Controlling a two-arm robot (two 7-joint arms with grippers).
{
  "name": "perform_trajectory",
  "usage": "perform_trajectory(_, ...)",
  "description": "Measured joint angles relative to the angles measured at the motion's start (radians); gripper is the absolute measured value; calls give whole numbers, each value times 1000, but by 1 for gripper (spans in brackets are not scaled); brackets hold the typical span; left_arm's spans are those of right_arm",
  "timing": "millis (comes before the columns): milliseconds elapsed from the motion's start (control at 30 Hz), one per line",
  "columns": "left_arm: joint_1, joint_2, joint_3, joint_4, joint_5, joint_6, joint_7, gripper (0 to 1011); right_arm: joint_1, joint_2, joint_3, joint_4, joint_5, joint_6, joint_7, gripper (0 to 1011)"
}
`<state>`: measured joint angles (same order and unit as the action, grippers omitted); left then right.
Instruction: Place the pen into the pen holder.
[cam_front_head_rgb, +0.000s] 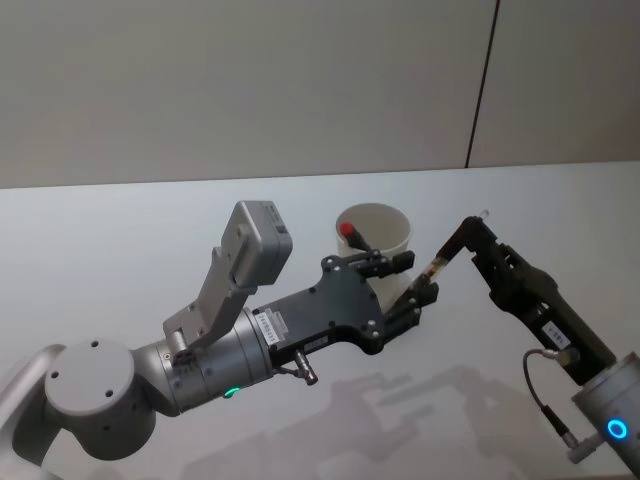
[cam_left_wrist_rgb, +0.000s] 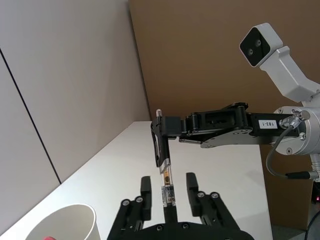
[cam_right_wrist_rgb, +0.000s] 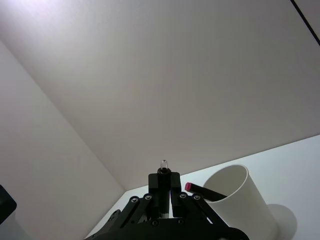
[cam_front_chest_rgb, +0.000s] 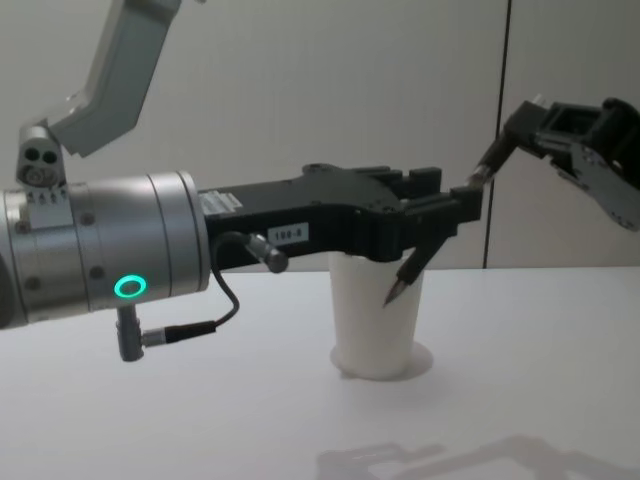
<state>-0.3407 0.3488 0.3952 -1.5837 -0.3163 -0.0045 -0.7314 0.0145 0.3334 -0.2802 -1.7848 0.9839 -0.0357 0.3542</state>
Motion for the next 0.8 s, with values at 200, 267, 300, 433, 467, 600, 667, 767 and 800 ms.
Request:
perform_trajectory(200,0,0,0,0,0,0,0,605,1,4,0,0,-14,-2,-4,123)
perform_trajectory(267,0,0,0,0,0,0,0,690,2,7,1,0,-21,-2,-6,123)
perform_trajectory(300,0,0,0,0,0,0,0,704,3,8,1,0,-25,-3,-6,123)
perform_trajectory(433,0,0,0,0,0,0,0,814,7,15,6,-2,-45,-3,-10,123)
perform_trajectory(467,0,0,0,0,0,0,0,840,8,17,7,-3,-49,-3,-10,123)
perform_trajectory(600,0,0,0,0,0,0,0,957,16,32,16,-6,-81,-3,-15,123)
perform_trajectory(667,0,0,0,0,0,0,0,1003,19,36,19,-7,-91,-4,-16,123)
perform_trajectory(767,0,0,0,0,0,0,0,1000,25,48,28,-10,-111,-5,-18,123)
perform_trajectory(800,0,0,0,0,0,0,0,1000,26,50,29,-10,-116,-6,-18,123)
